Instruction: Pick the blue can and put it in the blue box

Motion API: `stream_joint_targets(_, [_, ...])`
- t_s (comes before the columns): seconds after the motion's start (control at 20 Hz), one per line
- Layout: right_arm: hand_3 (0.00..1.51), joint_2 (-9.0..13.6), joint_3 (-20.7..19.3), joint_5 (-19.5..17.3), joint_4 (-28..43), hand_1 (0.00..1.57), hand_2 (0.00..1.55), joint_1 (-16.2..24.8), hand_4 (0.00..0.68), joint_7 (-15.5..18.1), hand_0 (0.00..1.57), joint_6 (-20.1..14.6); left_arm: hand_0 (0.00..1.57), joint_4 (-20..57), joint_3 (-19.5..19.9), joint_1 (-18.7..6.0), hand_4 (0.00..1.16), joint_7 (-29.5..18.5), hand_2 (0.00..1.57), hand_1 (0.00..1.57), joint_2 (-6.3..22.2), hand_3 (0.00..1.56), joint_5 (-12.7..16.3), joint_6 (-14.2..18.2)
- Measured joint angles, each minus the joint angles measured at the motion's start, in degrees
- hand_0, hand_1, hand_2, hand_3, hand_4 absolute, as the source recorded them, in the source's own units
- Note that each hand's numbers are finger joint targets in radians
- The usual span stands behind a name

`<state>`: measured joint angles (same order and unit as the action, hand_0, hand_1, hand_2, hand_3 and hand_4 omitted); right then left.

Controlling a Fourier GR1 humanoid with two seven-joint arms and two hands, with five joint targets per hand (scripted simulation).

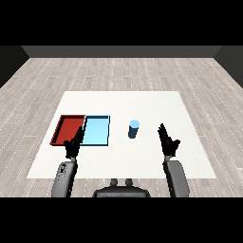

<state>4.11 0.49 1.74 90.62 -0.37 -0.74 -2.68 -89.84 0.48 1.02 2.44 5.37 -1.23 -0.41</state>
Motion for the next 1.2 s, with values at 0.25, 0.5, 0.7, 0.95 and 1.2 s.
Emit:
stream_joint_targets(0.25, [0.00,1.20,-2.30,-0.56,-6.43,0.00,0.00,-7.61,0.000,0.23,0.00,0.45,0.00,-0.56,0.96,-1.18,0.00,-0.67,0.00,0.00,0.01,0.00,0.48,-0.47])
stream_joint_targets(0.5, [0.00,0.72,-3.99,3.93,-7.90,0.00,0.00,-13.12,0.000,5.54,0.00,4.56,0.00,-5.16,2.25,-2.67,0.00,-10.69,0.00,0.00,-1.00,0.00,4.17,-2.75])
stream_joint_targets(0.7, [0.00,1.66,-6.26,6.99,-12.10,0.00,0.00,-16.78,0.000,9.89,0.00,8.20,0.00,-5.72,3.12,-1.96,0.00,-17.76,0.00,0.00,-1.00,0.00,5.94,-5.14])
stream_joint_targets(0.95, [0.00,1.30,-6.87,7.04,-18.93,0.00,0.00,-19.43,0.000,15.36,0.00,9.70,0.00,-3.16,3.73,-2.82,0.00,-22.98,0.00,0.00,-1.47,0.00,6.06,-5.85])
stream_joint_targets(1.2, [0.00,1.95,-7.44,8.35,-19.07,0.00,0.00,-19.96,0.000,15.26,0.00,10.83,0.00,-4.04,4.36,-1.86,0.00,-23.68,0.00,0.00,-1.25,0.00,7.25,-6.96])
